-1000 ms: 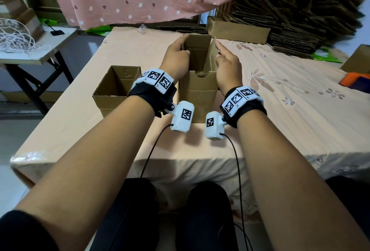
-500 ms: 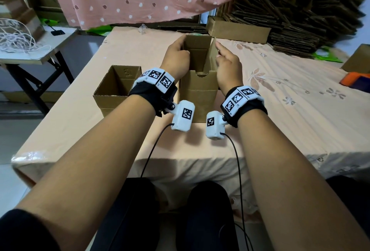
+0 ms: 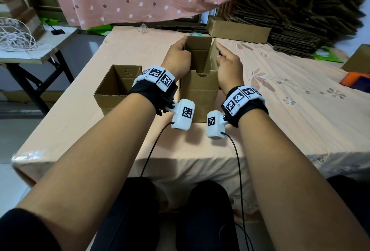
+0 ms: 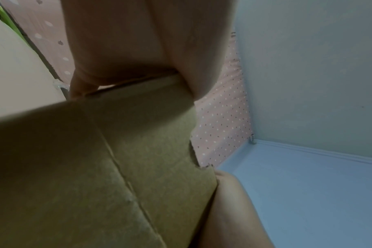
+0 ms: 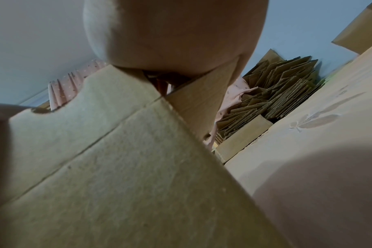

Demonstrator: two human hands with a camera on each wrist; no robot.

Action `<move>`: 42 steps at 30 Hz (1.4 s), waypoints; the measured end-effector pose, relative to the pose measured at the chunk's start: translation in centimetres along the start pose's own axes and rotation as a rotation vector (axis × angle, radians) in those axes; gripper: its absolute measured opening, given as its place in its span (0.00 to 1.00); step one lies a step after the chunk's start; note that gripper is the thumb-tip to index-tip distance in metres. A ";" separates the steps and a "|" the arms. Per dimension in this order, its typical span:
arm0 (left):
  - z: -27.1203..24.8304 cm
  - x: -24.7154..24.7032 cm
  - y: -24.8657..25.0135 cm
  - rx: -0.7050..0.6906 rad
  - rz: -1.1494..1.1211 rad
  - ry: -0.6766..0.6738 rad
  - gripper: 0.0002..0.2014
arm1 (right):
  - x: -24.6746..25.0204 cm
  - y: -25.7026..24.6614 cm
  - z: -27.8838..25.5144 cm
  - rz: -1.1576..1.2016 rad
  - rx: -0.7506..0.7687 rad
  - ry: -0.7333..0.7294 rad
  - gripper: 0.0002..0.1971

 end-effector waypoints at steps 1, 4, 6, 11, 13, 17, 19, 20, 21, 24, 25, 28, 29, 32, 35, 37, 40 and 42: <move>0.0 0.0 0.0 0.001 0.007 -0.003 0.28 | 0.0 0.0 0.0 0.003 0.002 -0.001 0.26; 0.0 0.0 0.0 0.002 0.036 0.001 0.28 | 0.1 0.1 0.1 -0.001 0.000 0.004 0.25; 0.0 0.0 0.1 -0.004 0.049 0.010 0.28 | 0.2 0.1 0.1 -0.002 0.000 0.010 0.24; 0.1 -0.1 0.0 0.003 0.099 0.002 0.28 | 0.0 0.3 0.3 -0.021 -0.007 0.004 0.25; 0.0 -0.1 0.2 -0.003 0.125 0.000 0.28 | 0.0 0.4 0.3 -0.023 -0.013 0.001 0.25; -0.1 0.0 0.3 -0.005 0.173 0.000 0.32 | -0.1 0.4 0.1 -0.022 -0.025 -0.008 0.25; 0.0 0.1 0.4 -0.007 0.213 0.006 0.33 | -0.1 0.4 0.1 -0.027 -0.023 -0.005 0.25; 0.0 0.1 0.4 -0.006 0.238 0.010 0.32 | -0.1 0.4 0.1 -0.029 -0.024 -0.006 0.25; -0.1 0.2 0.4 -0.001 0.262 0.020 0.31 | -0.1 0.4 0.1 -0.031 -0.025 -0.008 0.25; -0.1 0.3 0.6 -0.007 0.335 0.044 0.27 | -0.1 0.5 0.1 -0.035 -0.026 -0.012 0.24; -0.2 0.2 0.6 -0.006 0.356 0.040 0.27 | -0.1 0.5 0.2 -0.034 -0.025 -0.012 0.25; -0.1 0.1 0.5 0.002 0.402 0.023 0.26 | -0.1 0.6 0.2 -0.035 -0.034 -0.014 0.25; 0.0 0.1 0.5 0.004 0.403 0.022 0.26 | -0.1 0.5 0.3 -0.037 -0.033 -0.012 0.25; 0.1 0.1 0.5 0.013 0.412 0.027 0.25 | -0.1 0.5 0.3 -0.047 -0.028 -0.006 0.25; 0.0 0.0 0.4 0.033 0.460 0.017 0.26 | -0.1 0.5 0.1 -0.045 -0.035 -0.010 0.25; -0.1 -0.1 0.3 0.045 0.487 0.004 0.27 | -0.1 0.5 0.1 -0.040 -0.040 -0.011 0.25; 0.0 0.0 0.3 0.042 0.498 0.004 0.26 | -0.1 0.5 0.2 -0.038 -0.043 -0.017 0.24; 0.1 0.0 0.2 0.047 0.485 0.004 0.26 | -0.3 0.6 0.2 -0.039 -0.041 -0.020 0.24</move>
Point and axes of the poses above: each hand's wrist, its own z-axis towards the middle knuckle, its own x-axis out of the back of the hand, y = z × x, the point moved 10 cm from there along z, towards the middle knuckle, and after that the axes turned 2 degrees about z, right-handed, at the moved point
